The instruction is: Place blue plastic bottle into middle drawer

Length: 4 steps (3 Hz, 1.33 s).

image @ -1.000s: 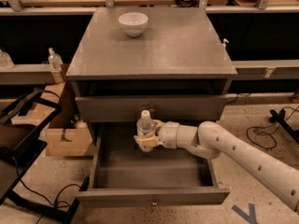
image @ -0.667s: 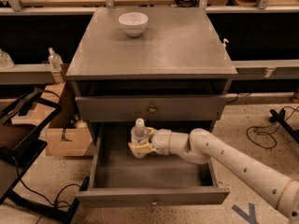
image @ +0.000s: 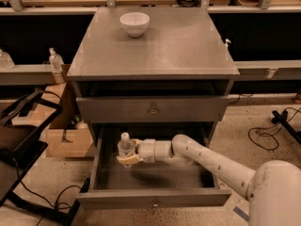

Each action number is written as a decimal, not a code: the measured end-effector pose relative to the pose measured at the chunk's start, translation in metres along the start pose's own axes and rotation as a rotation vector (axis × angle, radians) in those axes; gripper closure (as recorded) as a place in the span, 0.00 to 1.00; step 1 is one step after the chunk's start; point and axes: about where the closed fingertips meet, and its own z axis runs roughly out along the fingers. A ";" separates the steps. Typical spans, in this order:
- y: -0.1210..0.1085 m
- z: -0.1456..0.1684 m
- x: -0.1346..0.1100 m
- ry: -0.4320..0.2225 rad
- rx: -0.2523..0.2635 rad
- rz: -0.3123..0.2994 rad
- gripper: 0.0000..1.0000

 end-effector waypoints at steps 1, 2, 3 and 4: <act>0.003 0.021 0.025 -0.006 -0.022 -0.008 1.00; 0.003 0.028 0.047 -0.027 -0.016 -0.007 1.00; 0.002 0.028 0.068 -0.047 -0.004 0.034 1.00; 0.002 0.027 0.062 -0.047 -0.004 0.034 0.81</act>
Offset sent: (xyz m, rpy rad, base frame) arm 0.0007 0.0137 -0.0826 0.0511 -0.0141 -0.0037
